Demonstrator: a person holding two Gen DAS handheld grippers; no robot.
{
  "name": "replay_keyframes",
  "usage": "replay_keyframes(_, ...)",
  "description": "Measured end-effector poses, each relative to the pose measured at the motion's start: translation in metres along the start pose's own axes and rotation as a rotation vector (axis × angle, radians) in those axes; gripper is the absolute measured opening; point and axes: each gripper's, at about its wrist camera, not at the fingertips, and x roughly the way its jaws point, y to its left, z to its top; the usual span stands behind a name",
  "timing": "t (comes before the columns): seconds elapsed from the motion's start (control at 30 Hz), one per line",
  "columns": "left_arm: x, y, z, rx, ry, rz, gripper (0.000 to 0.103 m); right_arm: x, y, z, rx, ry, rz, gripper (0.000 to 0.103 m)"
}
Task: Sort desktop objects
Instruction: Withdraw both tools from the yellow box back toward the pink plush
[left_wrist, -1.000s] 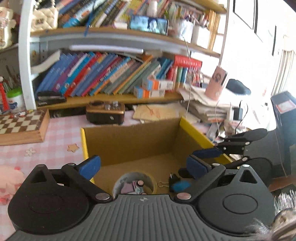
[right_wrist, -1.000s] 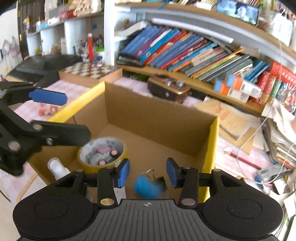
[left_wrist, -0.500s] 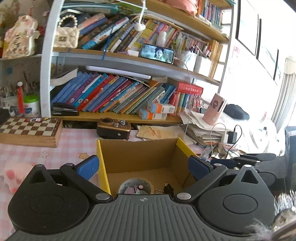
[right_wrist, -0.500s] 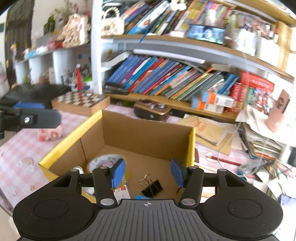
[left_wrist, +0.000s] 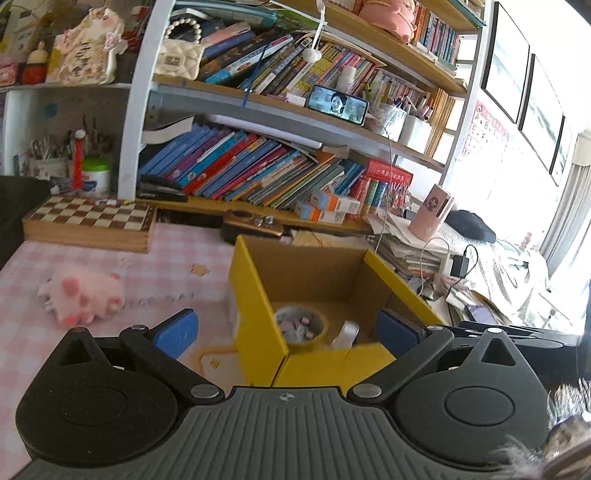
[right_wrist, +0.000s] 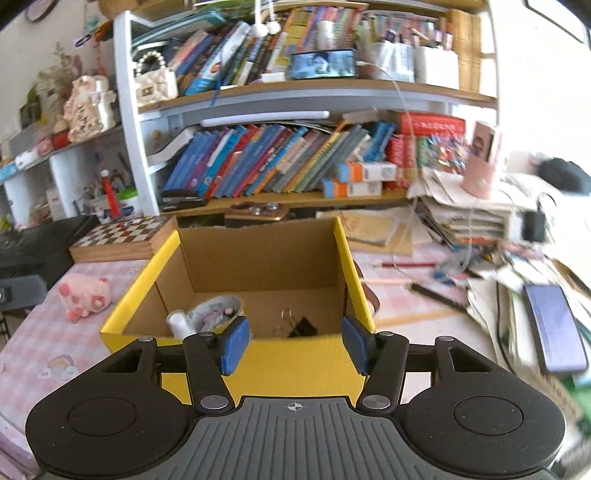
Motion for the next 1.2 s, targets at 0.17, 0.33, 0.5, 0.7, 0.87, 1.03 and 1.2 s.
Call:
replay_keyframes(0.17, -0.020, 0.016, -0.015, -0.023, 0.023, -0.006, 0.103, -0.018, 0.016, -0.022, 0.024, 0.019, -0.032, 0.060)
replay_keyframes(0.33, -0.036, 0.028, -0.029, -0.020, 0.046, -0.014, 0.103, -0.034, 0.034, -0.043, 0.035, 0.053, -0.050, 0.060)
replay_keyframes(0.5, -0.053, 0.038, -0.042, -0.020, 0.068, -0.018, 0.103, -0.046, 0.052, -0.066, 0.052, 0.088, -0.061, 0.061)
replay_keyframes(0.7, -0.070, 0.049, -0.060, -0.002, 0.095, 0.006, 0.103, -0.056, 0.073, -0.084, 0.065, 0.119, -0.064, 0.062)
replay_keyframes(0.87, -0.079, 0.055, -0.072, 0.017, 0.129, 0.003, 0.103, -0.063, 0.089, -0.095, 0.061, 0.136, -0.063, 0.068)
replay_keyframes(1.03, -0.086, 0.063, -0.078, 0.019, 0.147, -0.001, 0.103, -0.066, 0.107, -0.103, 0.030, 0.151, -0.053, 0.069)
replay_keyframes(1.2, -0.095, 0.072, -0.083, 0.015, 0.154, 0.002, 0.103, -0.069, 0.124, -0.109, 0.002, 0.163, -0.036, 0.072)
